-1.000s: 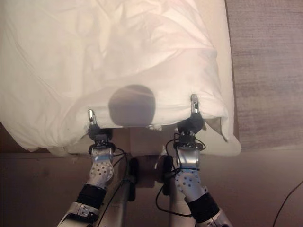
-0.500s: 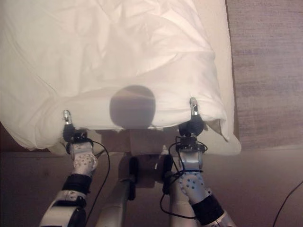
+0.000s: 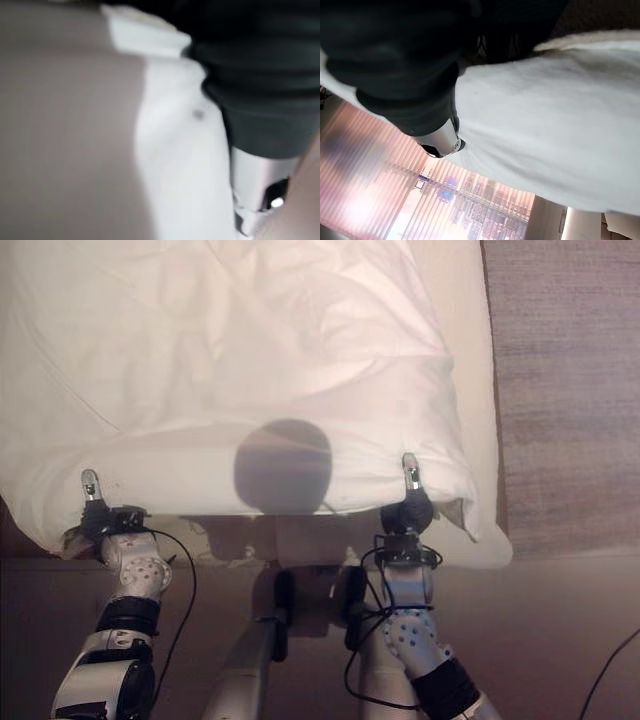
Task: Make the bed
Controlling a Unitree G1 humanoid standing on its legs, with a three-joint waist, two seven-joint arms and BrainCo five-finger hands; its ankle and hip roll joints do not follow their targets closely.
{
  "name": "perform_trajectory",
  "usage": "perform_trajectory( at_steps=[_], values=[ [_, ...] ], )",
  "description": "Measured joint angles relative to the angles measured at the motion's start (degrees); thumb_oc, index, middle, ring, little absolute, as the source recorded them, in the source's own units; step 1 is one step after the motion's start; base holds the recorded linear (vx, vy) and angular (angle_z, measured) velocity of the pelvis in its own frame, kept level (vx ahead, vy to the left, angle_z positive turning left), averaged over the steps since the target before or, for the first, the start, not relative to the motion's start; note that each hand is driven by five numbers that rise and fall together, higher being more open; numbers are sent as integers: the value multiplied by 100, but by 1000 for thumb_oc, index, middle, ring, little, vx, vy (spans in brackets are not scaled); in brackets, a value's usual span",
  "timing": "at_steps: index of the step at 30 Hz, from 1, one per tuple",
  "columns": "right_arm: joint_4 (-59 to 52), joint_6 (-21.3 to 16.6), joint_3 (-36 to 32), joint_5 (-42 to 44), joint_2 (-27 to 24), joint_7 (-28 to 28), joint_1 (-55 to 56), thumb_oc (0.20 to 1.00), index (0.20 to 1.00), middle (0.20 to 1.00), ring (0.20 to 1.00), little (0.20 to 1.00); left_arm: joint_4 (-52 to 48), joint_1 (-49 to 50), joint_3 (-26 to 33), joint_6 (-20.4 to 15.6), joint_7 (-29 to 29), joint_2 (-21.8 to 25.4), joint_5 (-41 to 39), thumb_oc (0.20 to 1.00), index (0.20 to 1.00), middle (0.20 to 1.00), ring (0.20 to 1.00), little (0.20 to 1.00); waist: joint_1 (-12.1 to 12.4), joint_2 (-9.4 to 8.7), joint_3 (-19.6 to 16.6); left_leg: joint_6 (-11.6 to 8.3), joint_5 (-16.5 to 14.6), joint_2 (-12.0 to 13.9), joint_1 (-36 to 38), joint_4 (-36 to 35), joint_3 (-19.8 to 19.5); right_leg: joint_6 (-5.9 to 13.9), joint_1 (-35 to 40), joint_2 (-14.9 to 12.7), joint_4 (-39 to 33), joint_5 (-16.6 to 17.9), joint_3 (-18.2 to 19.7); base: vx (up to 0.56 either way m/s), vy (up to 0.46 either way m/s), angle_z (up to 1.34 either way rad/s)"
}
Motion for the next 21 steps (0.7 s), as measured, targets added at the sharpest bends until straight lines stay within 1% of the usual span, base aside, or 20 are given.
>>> perform_trajectory(
  at_steps=[1, 2, 3, 10, 14, 17, 19, 21],
  values=[
    [0, 0, 0, -2, -4, 0, 1, 200, 200, 200, 200, 200, 12, -5, 0, 5, 22, 40, 1, 1000, 1000, 1000, 1000, 1000, 1, 0, 0, 0, 0, 0, -2, 2, 0, 0, -2, 0, 2, 0, 0, 0, 0, 0],
    [0, 0, -1, -5, -4, -1, 2, 200, 200, 200, 200, 200, 10, -3, 39, 5, 52, 87, 43, 674, 674, 674, 674, 674, 5, 0, 0, 0, 0, 0, -2, 2, -2, 0, 0, 0, 2, 0, 0, 0, 0, 0],
    [0, 0, -1, -19, -4, -1, 1, 200, 200, 200, 200, 200, 11, 18, 73, 5, 53, 89, 97, 200, 200, 200, 200, 200, 5, 0, 0, 0, 0, 0, -2, 5, -1, 0, 0, -1, 5, 0, 0, 0, 0, 0],
    [0, 0, -1, -100, -4, -4, 1, 200, 200, 200, 200, 200, 27, -37, 104, 61, 56, 134, 356, 200, 200, 200, 200, 200, 1, 2, 1, -1, 1, 3, 2, 16, -3, -3, 5, 3, 9, 2, 0, 0, -15, 0],
    [22, 78, -14, -129, -8, -60, 1, 200, 200, 200, 200, 200, 8, 188, 96, 85, -149, 91, 364, 200, 200, 200, 200, 200, -6, 17, 11, -3, 4, 17, 181, -28, 19, -5, 163, 20, -21, -4, 7, -3, -81, -2],
    [108, 188, -148, -464, -18, -170, 6, 200, 200, 200, 200, 200, -218, 493, 96, 86, -266, -8, 327, 200, 200, 200, 200, 200, 5, 27, 17, -7, 5, 37, 454, -134, 46, -12, 386, 57, -73, -13, 44, -10, -153, -7],
    [126, 282, -291, -758, -108, -235, 25, 200, 200, 200, 200, 200, -550, 746, 98, 84, -371, -114, 313, 200, 200, 200, 200, 200, 17, 31, 17, -51, 35, 38, 606, -215, 34, -16, 506, 75, -72, -31, 39, -13, -190, 1],
    [160, 366, -502, -953, -225, -257, 136, 200, 200, 200, 200, 200, -1104, 1058, 109, 70, -463, -408, 271, 200, 200, 200, 200, 200, 43, 36, 19, -113, 75, 38, 755, -300, -42, -49, 635, 93, -46, -99, -23, -38, -161, 13]
  ],
)
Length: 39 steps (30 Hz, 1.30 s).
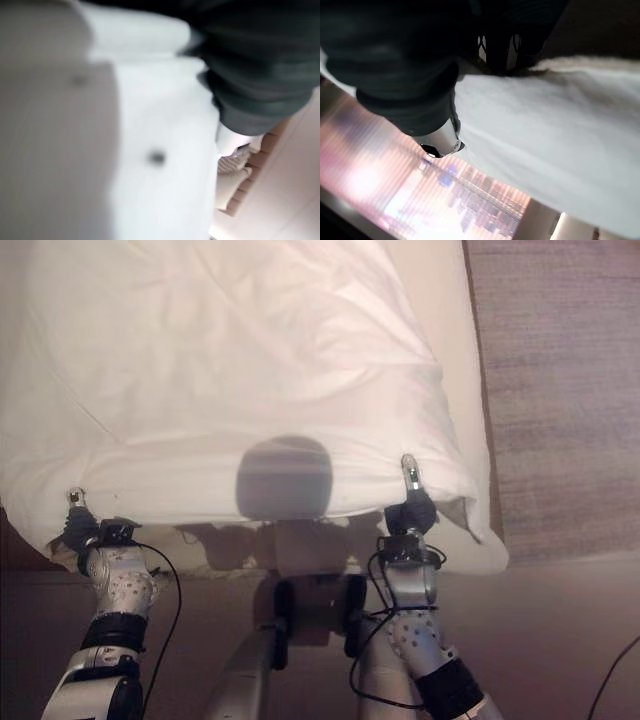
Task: Make the bed
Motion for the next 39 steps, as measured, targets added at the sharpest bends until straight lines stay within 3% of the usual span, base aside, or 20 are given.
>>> perform_trajectory(
  at_steps=[6, 8, 9, 11, 13, 14, 16, 17, 18, 19, 20, 21, 22, 23, 24, 25, 31, 34, 35, 39],
  values=[
    [416, 149, -341, -484, -237, -13, 116, 200, 200, 200, 200, 200, -427, 436, -17, -33, -165, -586, -49, 200, 200, 200, 200, 200, 172, -3, 0, -187, -3, -98, 292, -17, -403, -187, 101, -122, 440, -334, 4, -40, 22, 8],
    [692, 189, -383, -679, -248, 3, 108, 200, 200, 200, 200, 200, -583, 497, -22, -43, -219, -619, -40, 200, 200, 200, 200, 200, 290, -91, 19, -164, -193, -11, 191, 498, -1051, -375, 151, -138, 430, -355, 95, -16, 144, -19],
    [777, 227, -403, -721, -249, 18, 98, 200, 200, 200, 200, 200, -597, 500, -22, -45, -234, -617, -39, 200, 200, 200, 200, 200, 286, -92, 21, -231, -236, 126, 207, 580, -1292, -382, 210, -117, 425, -361, 73, -38, 221, 1],
    [939, 256, -463, -970, -333, 11, 301, 200, 200, 200, 200, 200, -702, 536, -60, -121, -269, -681, 23, 200, 200, 200, 200, 200, 247, -89, 23, -350, -264, 883, 511, -9, -1632, -275, 269, -195, 559, -418, 40, -60, 524, 9],
    [1045, 284, -706, -1373, -390, -68, 429, 200, 200, 200, 200, 200, -745, 560, -240, -153, -366, -708, 178, 200, 200, 200, 200, 200, 189, -47, 32, -399, -218, 1345, 669, -564, -1352, -91, 292, -351, 627, -402, 1, -98, 492, 22],
    [1093, 302, -788, -1475, -412, -94, 500, 200, 200, 200, 200, 200, -743, 567, -320, -154, -419, -724, 175, 200, 200, 200, 200, 200, 124, -30, 28, -425, -227, 1347, 676, -640, -1302, -6, 302, -422, 627, -374, 20, -157, 685, 35],
    [1137, 314, -1047, -1623, -450, -144, 521, 200, 200, 200, 200, 200, -763, 654, -633, -173, -570, -744, 173, 200, 200, 200, 200, 200, 108, 119, 0, -364, -197, 1000, 798, -647, -1350, 313, 291, -581, 507, -238, 163, -89, 481, 0],
    [1123, 314, -1076, -1628, -443, -156, 493, 200, 200, 200, 200, 200, -797, 695, -693, -200, -637, -714, 172, 200, 200, 200, 200, 200, 121, 112, 0, -760, -67, 805, 716, -570, -1441, 510, 265, -656, 264, -77, 364, 2, 466, -19],
    [1119, 314, -1093, -1662, -447, -153, 561, 200, 200, 200, 200, 200, -800, 690, -711, -217, -675, -723, 151, 200, 200, 200, 200, 200, 90, 110, 3, -858, -48, 635, 624, -430, -1326, 627, 315, -789, 35, 64, 434, 127, 1268, 5],
    [1156, 314, -1176, -1732, -454, -211, 614, 200, 200, 200, 200, 200, -793, 718, -825, -237, -698, -775, 123, 200, 200, 200, 200, 200, 50, 163, 12, -777, -46, 372, 464, -163, -1136, 812, 475, -1057, -274, 276, 464, 192, 1257, 73],
    [1092, 362, -1425, -1748, -412, -235, 908, 200, 200, 200, 200, 200, -752, 818, -1046, -223, -799, -898, 71, 200, 200, 200, 200, 200, -184, 350, 46, -8, -445, -149, 184, 717, -762, 918, 911, -1469, -633, 534, 351, 174, 1023, 90],
    [1069, 325, -1586, -1765, -365, -254, 1069, 200, 200, 200, 200, 200, -759, 952, -1193, -219, -895, -978, 85, 200, 200, 200, 200, 200, -229, 508, -60, -48, -500, -251, 247, 598, -726, 782, 1014, -1519, -716, 476, 534, 104, 478, 82],
    [1106, 332, -1547, -1732, -247, -315, 1252, 200, 200, 200, 200, 200, -849, 1105, -1287, -235, -1010, -961, 103, 200, 200, 200, 200, 200, -248, 565, -155, 135, -473, -399, 272, 625, -590, 612, 1096, -1482, -823, 526, 968, 56, 399, 13],
    [1098, 363, -1489, -1715, -144, -286, 1297, 200, 200, 200, 200, 200, -864, 1218, -1259, -247, -1054, -876, 150, 200, 200, 200, 200, 200, -193, 559, -151, 234, -478, -459, 335, 664, -542, 639, 1002, -1342, -656, 524, 1103, 59, 393, -32],
    [1093, 398, -1437, -1713, -87, -242, 1359, 200, 200, 200, 200, 200, -853, 1252, -1187, -244, -1077, -834, 165, 200, 200, 200, 200, 200, -146, 529, -154, 287, -484, -481, 389, 632, -569, 662, 864, -1128, -440, 377, 1090, -25, 333, -76],
    [1035, 471, -1249, -1716, -78, -120, 1348, 200, 200, 200, 200, 200, -865, 1416, -935, -238, -1060, -777, 150, 200, 200, 200, 200, 200, -119, 559, -149, 368, -392, -489, 530, 379, -693, 510, 581, -620, 33, 53, 1099, -33, 194, -59],
    [1113, 483, -1134, -1612, -103, 39, 1540, 200, 200, 200, 200, 200, -1434, 1561, -897, -190, -995, -776, 156, 200, 200, 200, 200, 200, -221, 307, -274, 652, 94, -699, 868, -552, -461, 418, 352, 798, 557, -367, 649, -19, 127, -7],
    [1227, 483, -1122, -1613, -148, 102, 1465, 200, 200, 200, 200, 200, -1482, 1665, -897, -138, -970, -764, 163, 200, 200, 200, 200, 200, -244, 177, -347, 683, 134, -851, 905, -682, -400, 101, 722, 985, -153, -291, 627, 3, -61, -10],
    [1286, 485, -1069, -1614, -197, 101, 1487, 200, 200, 200, 200, 200, -1517, 1660, -903, -128, -964, -799, 166, 200, 200, 200, 200, 200, -207, 171, -378, 607, 247, -848, 970, -902, -443, -93, 836, 1056, -440, -159, 940, 16, -72, -5],
    [1610, 502, -1024, -1669, -205, 117, 1311, 200, 200, 200, 200, 200, -1561, 1900, -901, -90, -992, -812, 156, 200, 200, 200, 200, 200, -184, 167, -411, 576, 291, -807, 990, -1067, -394, -269, 832, 1088, -576, -58, 939, 24, -109, -10]
  ],
)
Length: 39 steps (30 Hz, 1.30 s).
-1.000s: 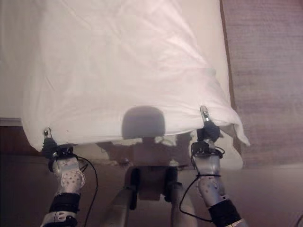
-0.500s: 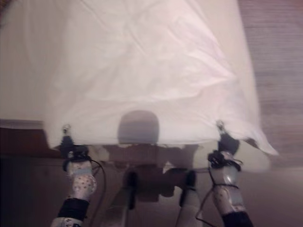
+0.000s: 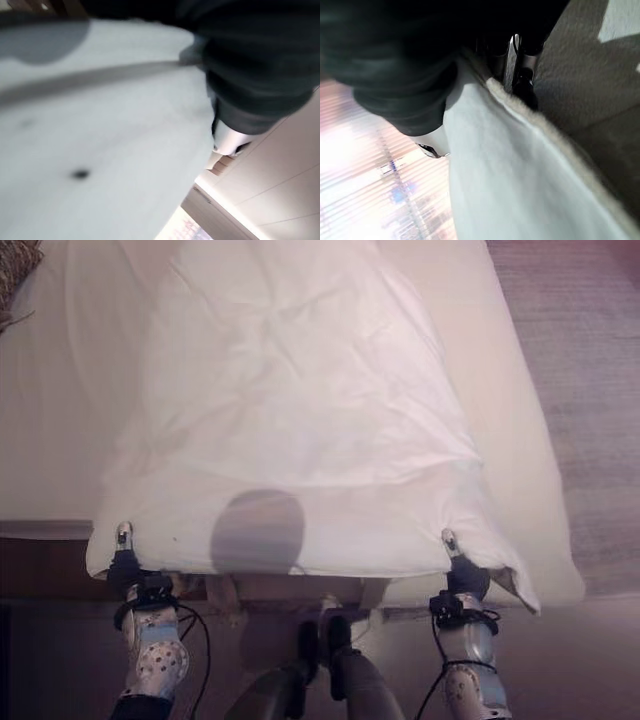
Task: Make the bed
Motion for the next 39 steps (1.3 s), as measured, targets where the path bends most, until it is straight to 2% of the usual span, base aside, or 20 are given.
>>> perform_trajectory(
  at_steps=[6, 8, 9, 11, 12, 15, 17, 19, 20, 21, 22, 24, 25, 26, 29, 30, 33, 35, 37, 39],
  values=[
    [123, -2, -7, -34, -59, -138, -219, 200, 200, 200, 200, 200, -17, -61, -2, 14, -69, -41, -13, 200, 200, 200, 200, 200, 17, 52, -30, -101, 31, -24, -55, 69, -371, -206, 24, -13, -19, 15, -173, -19, -35, 22],
    [120, -35, -24, -99, -186, -194, -332, 200, 200, 200, 200, 200, -15, -139, -2, 54, -93, -85, -42, 200, 200, 200, 200, 200, 1, 36, -28, -414, -173, -83, -317, 575, -524, -529, -7, -209, 65, -18, -191, -31, 92, 37],
    [94, -39, -66, -117, -208, -206, -339, 200, 200, 200, 200, 200, -24, -215, -5, 86, -100, -106, -43, 200, 200, 200, 200, 200, 23, 35, -29, -647, -333, 77, -497, 880, -605, -535, -25, -273, 60, -7, -227, -9, 116, 37],
    [118, -39, -65, -121, -205, -217, -414, 200, 200, 200, 200, 200, -34, -250, 1, 88, -105, -103, -33, 200, 200, 200, 200, 200, 24, 33, -33, -829, -436, 468, -542, 948, -826, -528, -17, -322, 75, -5, -257, 17, 143, 20],
    [136, -40, -73, -124, -214, -255, -438, 200, 200, 200, 200, 200, -52, -290, 9, 87, -106, -119, -29, 200, 200, 200, 200, 200, 23, 35, -35, -943, -473, 978, -533, 883, -1107, -514, -22, -357, 108, -13, -283, 27, 268, 13],
    [208, -41, -81, -124, -204, -322, -412, 200, 200, 200, 200, 200, -43, -334, -5, 92, -102, -140, -9, 200, 200, 200, 200, 200, 11, 61, -47, -1064, -393, 1783, -419, 347, -1406, -403, -34, -371, 194, -82, -353, 5, 548, 10],
    [229, -44, -207, -199, -215, -354, -267, 200, 200, 200, 200, 200, 48, -376, -150, 96, -102, -161, 14, 200, 200, 200, 200, 200, 3, 162, -87, -1091, -373, 2009, -422, 134, -1229, -310, -48, -467, 240, -128, -556, -28, 519, 16],
    [216, -44, -246, -210, -251, -442, -217, 200, 200, 200, 200, 200, 29, -269, -283, 99, -105, -239, 15, 200, 200, 200, 200, 200, 17, 371, -250, -989, -299, 1946, -429, 187, -1229, -195, -170, -509, 268, -157, -640, -56, 625, -10],
    [178, -60, -304, -255, -254, -447, -212, 200, 200, 200, 200, 200, 79, -275, -307, 86, -111, -263, 7, 200, 200, 200, 200, 200, 12, 518, -326, -1046, -336, 1734, -470, 290, -1159, -115, -265, -609, 309, -79, -771, -28, 387, 0],
    [145, -107, -461, -262, -260, -478, -96, 200, 200, 200, 200, 200, 301, -412, -467, 71, -135, -300, 19, 200, 200, 200, 200, 200, 8, 563, -317, -953, -197, 1478, -555, 379, -949, -36, -269, -934, 365, -82, -1075, 48, 483, 31],
    [163, -123, -496, -247, -245, -577, -3, 200, 200, 200, 200, 200, 309, -452, -595, 103, -133, -328, 12, 200, 200, 200, 200, 200, -23, 632, -373, -1264, 14, 1300, -496, 229, -819, 207, -320, -1038, 437, -129, -935, 139, 967, 54],
    [155, -142, -382, -307, -433, -567, 224, 200, 200, 200, 200, 200, 395, -464, -749, 91, -197, -300, 18, 200, 200, 200, 200, 200, -145, 551, -369, -966, -68, 736, -720, 730, -444, 502, -349, -1363, 370, -36, -720, 136, 915, 27],
    [17, -65, -496, -362, -424, -567, 261, 200, 200, 200, 200, 200, 345, -226, -796, 98, -235, -325, 14, 200, 200, 200, 200, 200, 5, 569, -392, -407, -72, 533, -456, 420, -39, 553, -187, -1631, -61, 255, -995, 68, 517, -59],
    [28, -34, -440, -346, -255, -592, 190, 200, 200, 200, 200, 200, 278, -24, -739, 106, -232, -264, -1, 200, 200, 200, 200, 200, 27, 532, -409, -344, -87, 526, -402, 360, 46, 486, 10, -1674, -296, 353, -949, 73, 672, -97],
    [-7, -29, -193, -355, -176, -507, 172, 200, 200, 200, 200, 200, 235, -22, -519, 109, -236, -150, 7, 200, 200, 200, 200, 200, -16, 508, -414, -141, -33, 349, -361, 292, 119, 617, 381, -1604, -712, 415, -601, -5, 300, -29],
    [31, -12, -160, -353, -133, -451, 127, 200, 200, 200, 200, 200, 95, -67, -480, 109, -234, -42, 8, 200, 200, 200, 200, 200, 29, 445, -419, -94, 3, 334, -365, 156, 138, 784, 298, -1484, -653, 289, -566, 11, 163, -19],
    [46, 2, -88, -353, -131, -371, 115, 200, 200, 200, 200, 200, -60, -28, -414, 115, -219, 88, 10, 200, 200, 200, 200, 200, 0, 354, -430, 9, 170, 262, -295, -157, 197, 827, 339, -993, -586, 34, -584, 19, 155, -17],
    [41, 14, -49, -354, -125, -315, 82, 200, 200, 200, 200, 200, -161, 94, -394, 126, -185, 110, 13, 200, 200, 200, 200, 200, 28, 226, -435, -32, 279, 287, -129, -438, 402, 500, 296, -824, -433, -142, -761, 10, 65, -34],
    [77, 13, -41, -353, -126, -259, 119, 200, 200, 200, 200, 200, -196, 210, -392, 127, -185, 142, 18, 200, 200, 200, 200, 200, -15, 157, -422, -5, 308, 272, -49, -477, 424, 496, 373, -737, -463, -137, -727, 25, 37, -23],
    [82, 13, -25, -353, -127, -241, 131, 200, 200, 200, 200, 200, -196, 218, -395, 128, -183, 148, 18, 200, 200, 200, 200, 200, 1, 74, -388, -4, 306, 259, 25, -513, 434, 449, 328, -593, -303, -248, -356, 8, 4, -2]
  ],
)
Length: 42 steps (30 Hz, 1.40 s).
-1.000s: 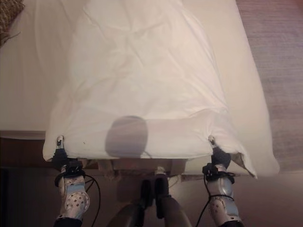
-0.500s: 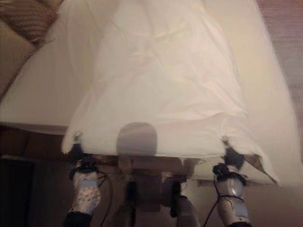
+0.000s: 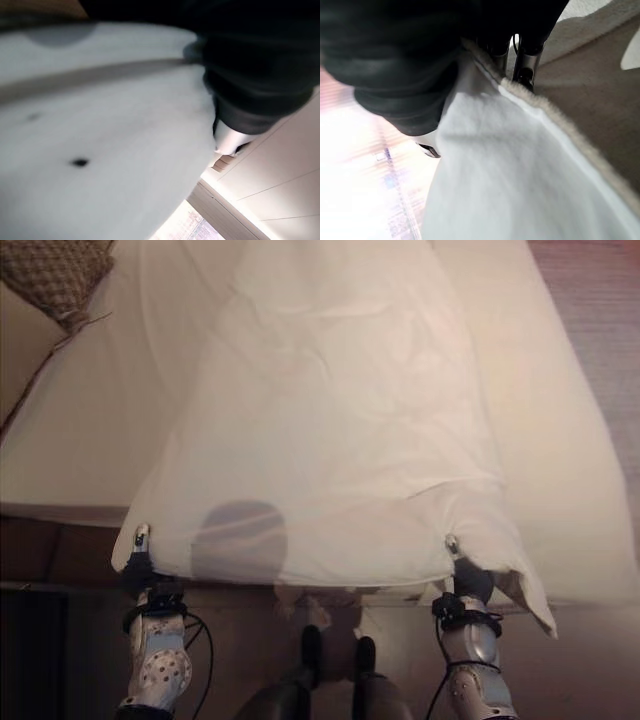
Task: Make the bed
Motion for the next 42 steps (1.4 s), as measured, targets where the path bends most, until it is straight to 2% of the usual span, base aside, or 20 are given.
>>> perform_trajectory(
  at_steps=[5, 7, 11, 12, 13, 14, 17, 20, 22, 23, 25, 28, 29, 32, 33, 35, 37, 38, 40, 42],
  values=[
    [41, 5, 36, 0, -3, 7, -20, 200, 200, 200, 200, 200, -3, 100, 17, 7, -14, -14, -9, 200, 200, 200, 200, 200, 4, 43, 37, -44, 7, 64, 4, 48, 55, -198, 26, 68, 84, -32, 25, 6, -63, -4],
    [67, 3, -49, -4, -13, -9, -7, 200, 200, 200, 200, 200, 5, 114, -44, 74, -41, -31, -23, 200, 200, 200, 200, 200, 5, 66, 52, -335, -114, 51, -171, 538, 46, -324, 75, -14, 169, -122, -113, 19, -22, 20],
    [102, 3, -86, -4, -101, -18, -145, 200, 200, 200, 200, 200, 2, 55, -43, 88, -63, -123, -25, 200, 200, 200, 200, 200, -5, 214, 137, -439, -98, 95, -159, 640, -115, -419, 130, -38, 184, -147, -117, 43, 37, 6],
    [152, 1, -85, -2, -70, -28, -202, 200, 200, 200, 200, 200, 0, -27, -6, 100, -61, -94, -24, 200, 200, 200, 200, 200, 27, 77, 226, -446, -170, 42, -365, 955, -343, -536, 106, -157, 191, -162, -53, 37, 104, -9],
    [114, 0, -83, -2, -56, -38, -273, 200, 200, 200, 200, 200, -1, -114, 21, 98, -54, -81, -26, 200, 200, 200, 200, 200, 59, -12, 274, -701, -371, 189, -583, 1256, -709, -498, 97, -238, 113, -39, -42, 37, 103, -13],
    [91, -8, -91, -2, -67, -46, -244, 200, 200, 200, 200, 200, -3, -122, 23, 98, -53, -85, -25, 200, 200, 200, 200, 200, 71, -15, 277, -752, -409, 307, -607, 1278, -820, -503, 97, -228, 78, -11, -95, 8, 49, -13],
    [181, -52, -191, -29, -91, -74, -215, 200, 200, 200, 200, 200, -24, -88, 4, 65, -24, -184, -6, 200, 200, 200, 200, 200, 28, 71, 269, -908, -488, 1247, -687, 1055, -1368, -408, -11, -291, 156, 0, -192, 61, 441, -4],
    [298, -61, -209, -37, -73, -204, -192, 200, 200, 200, 200, 200, 14, -206, -25, 61, 6, -328, 1, 200, 200, 200, 200, 200, 0, 88, 262, -1001, -362, 1810, -646, 459, -1177, -317, -21, -307, 200, -84, -428, 1, 473, 21],
    [278, -64, -216, -50, -96, -261, -237, 200, 200, 200, 200, 200, 51, -127, -80, 52, 16, -332, 9, 200, 200, 200, 200, 200, 14, 193, 221, -945, -23, 1670, -439, 326, -1155, -66, -46, -362, 288, -92, -379, -20, 766, 3],
    [202, -100, -344, -97, -138, -258, -170, 200, 200, 200, 200, 200, 267, -248, -206, 47, -9, -349, 55, 200, 200, 200, 200, 200, -38, 278, 217, -1216, 89, 1428, -508, 539, -971, 106, -41, -581, 431, -206, -508, 27, 403, 38],
    [223, -126, -550, -98, -99, -383, -83, 200, 200, 200, 200, 200, 280, -364, -530, 106, 40, -357, 84, 200, 200, 200, 200, 200, -52, 254, 209, -1201, 3, 1021, -674, 801, -844, 311, -53, -1058, 552, -275, -462, 111, 616, 67],
    [228, -103, -388, -99, -19, -408, -319, 200, 200, 200, 200, 200, 277, -342, -702, 115, -41, -260, 128, 200, 200, 200, 200, 200, 60, 257, 201, -713, -436, 587, -654, 1211, -479, 578, 166, -1633, 166, -9, -410, 152, 550, -14],
    [195, -102, -305, -103, -17, -391, -331, 200, 200, 200, 200, 200, 238, -351, -686, 115, -48, -222, 128, 200, 200, 200, 200, 200, 67, 271, 166, -668, -453, 548, -656, 1218, -431, 431, 230, -1643, -47, 100, -330, 151, 509, -56],
    [107, -62, -209, -109, 68, -297, -197, 200, 200, 200, 200, 200, 206, -287, -615, 126, -86, -38, 211, 200, 200, 200, 200, 200, 81, 232, 77, -388, -637, 313, -658, 1347, -361, 388, 555, -1696, -531, 603, -491, 86, 373, -15],
    [60, -47, -203, -108, 69, -257, -63, 200, 200, 200, 200, 200, 188, -307, -618, 124, -102, -76, 229, 200, 200, 200, 200, 200, 62, 163, 46, -333, -606, 242, -632, 1236, -428, 476, 347, -1517, -212, 349, -405, 120, 440, -14],
    [5, -40, -165, -106, 99, -119, 19, 200, 200, 200, 200, 200, 221, -290, -413, 140, -102, -45, 229, 200, 200, 200, 200, 200, 108, 128, 44, -299, -218, 319, -365, 564, -615, 357, -159, -305, 518, -226, 247, 64, 127, -31],
    [25, -47, -177, -104, 28, -66, 113, 200, 200, 200, 200, 200, 208, -131, -413, 184, -65, -79, 232, 200, 200, 200, 200, 200, -44, 109, 38, -277, -46, 171, -95, 177, -682, 76, -175, 319, 283, -187, 221, 77, 61, 7],
    [26, -46, -171, -104, -15, -52, 107, 200, 200, 200, 200, 200, 200, -89, -419, 184, -60, -101, 236, 200, 200, 200, 200, 200, -65, 125, 47, -288, -43, 157, -50, 127, -733, 30, -195, 454, 211, -114, 327, 74, 30, 11],
    [47, -37, -158, -103, -91, -40, 196, 200, 200, 200, 200, 200, 144, 24, -444, 213, -52, -124, 238, 200, 200, 200, 200, 200, -97, 129, 49, -354, -24, 143, 40, 75, -732, -499, 10, 447, -89, 172, -44, 0, 0, 0],
    [34, -41, -150, -103, -94, -5, 205, 200, 200, 200, 200, 200, 24, 133, -453, 222, -53, -124, 237, 200, 200, 200, 200, 200, -159, 139, 55, -428, -72, 143, 4, 251, -704, -503, 66, 397, -109, 174, -284, 2, -35, 1]
  ],
)
